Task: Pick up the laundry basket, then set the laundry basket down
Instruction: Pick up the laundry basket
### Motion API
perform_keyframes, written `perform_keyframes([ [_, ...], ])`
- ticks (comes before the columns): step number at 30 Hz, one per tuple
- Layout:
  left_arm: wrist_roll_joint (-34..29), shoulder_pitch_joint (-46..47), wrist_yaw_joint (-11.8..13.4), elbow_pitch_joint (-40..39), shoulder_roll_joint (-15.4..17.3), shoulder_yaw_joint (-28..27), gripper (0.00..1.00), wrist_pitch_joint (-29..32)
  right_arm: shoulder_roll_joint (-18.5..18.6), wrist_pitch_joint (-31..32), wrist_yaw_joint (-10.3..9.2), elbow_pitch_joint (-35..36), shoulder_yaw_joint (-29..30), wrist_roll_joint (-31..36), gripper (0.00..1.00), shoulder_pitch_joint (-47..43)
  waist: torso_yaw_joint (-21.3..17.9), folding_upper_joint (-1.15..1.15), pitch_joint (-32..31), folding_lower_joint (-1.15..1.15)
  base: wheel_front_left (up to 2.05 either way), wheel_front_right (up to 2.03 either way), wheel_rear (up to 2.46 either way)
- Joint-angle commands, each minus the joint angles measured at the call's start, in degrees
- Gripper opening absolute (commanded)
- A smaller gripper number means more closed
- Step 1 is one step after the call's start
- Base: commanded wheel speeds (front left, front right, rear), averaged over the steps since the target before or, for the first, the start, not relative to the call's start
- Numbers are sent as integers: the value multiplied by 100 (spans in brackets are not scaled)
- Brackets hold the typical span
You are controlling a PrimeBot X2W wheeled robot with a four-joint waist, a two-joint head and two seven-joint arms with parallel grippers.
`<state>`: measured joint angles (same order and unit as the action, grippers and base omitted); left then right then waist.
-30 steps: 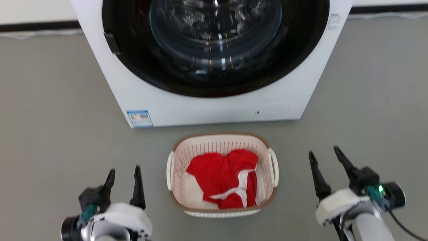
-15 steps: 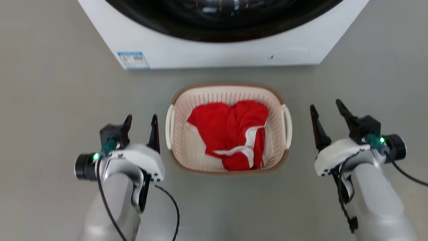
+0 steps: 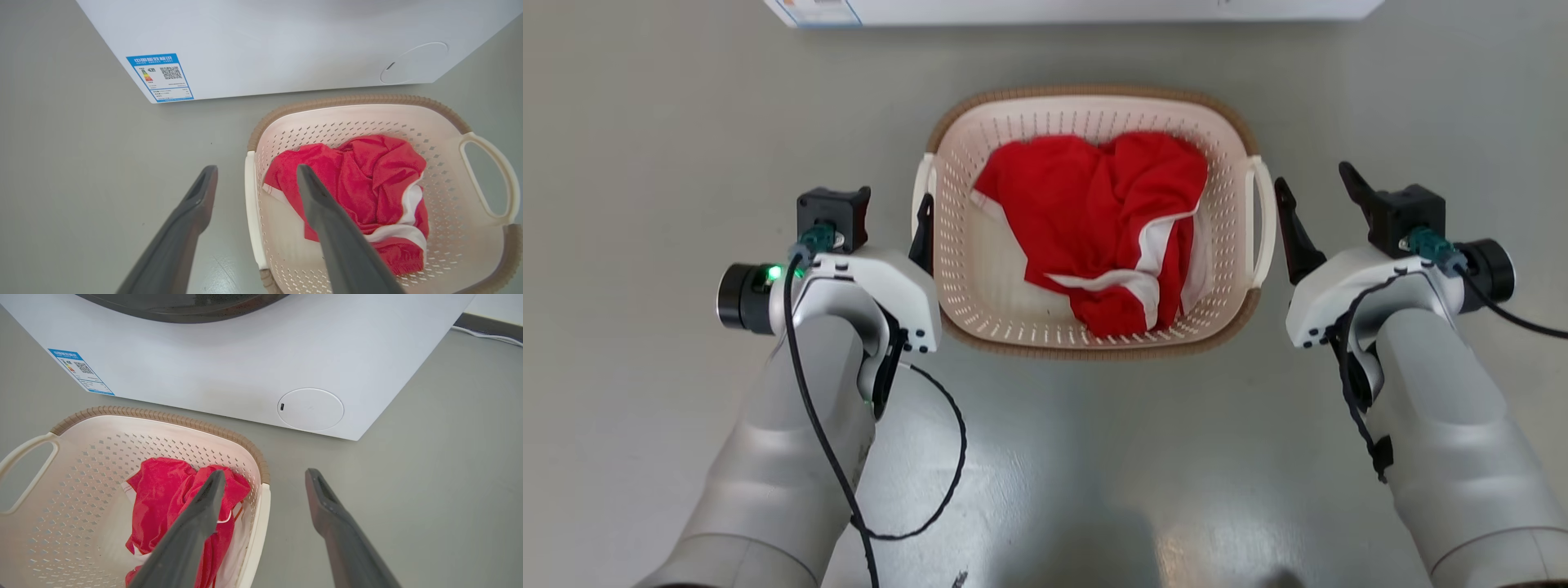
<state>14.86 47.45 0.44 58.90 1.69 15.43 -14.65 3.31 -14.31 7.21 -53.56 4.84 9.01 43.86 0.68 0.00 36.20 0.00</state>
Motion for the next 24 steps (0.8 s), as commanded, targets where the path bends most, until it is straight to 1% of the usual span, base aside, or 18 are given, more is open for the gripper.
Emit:
perform_keyframes([
  [1,77,138,27,34,119,-33,100,-29,-43,-69,28,-13,-119,-7,100,68,-21,0,266,0,0,0,0],
  [6,221,424,90,277,119,139,100,-32,-43,-69,28,-204,-101,3,100,282,-68,0,519,0,0,0,0],
  [13,276,714,211,434,119,301,100,-34,-43,-69,28,-264,-78,-47,100,431,-132,0,815,0,0,0,0],
  [16,271,803,265,492,119,302,100,-34,-43,-69,28,-258,-101,-101,100,435,-154,0,906,0,0,0,0],
  [24,223,963,309,556,189,273,100,-34,-43,-69,28,-178,-156,-175,100,499,-186,0,1160,0,0,0,0],
])
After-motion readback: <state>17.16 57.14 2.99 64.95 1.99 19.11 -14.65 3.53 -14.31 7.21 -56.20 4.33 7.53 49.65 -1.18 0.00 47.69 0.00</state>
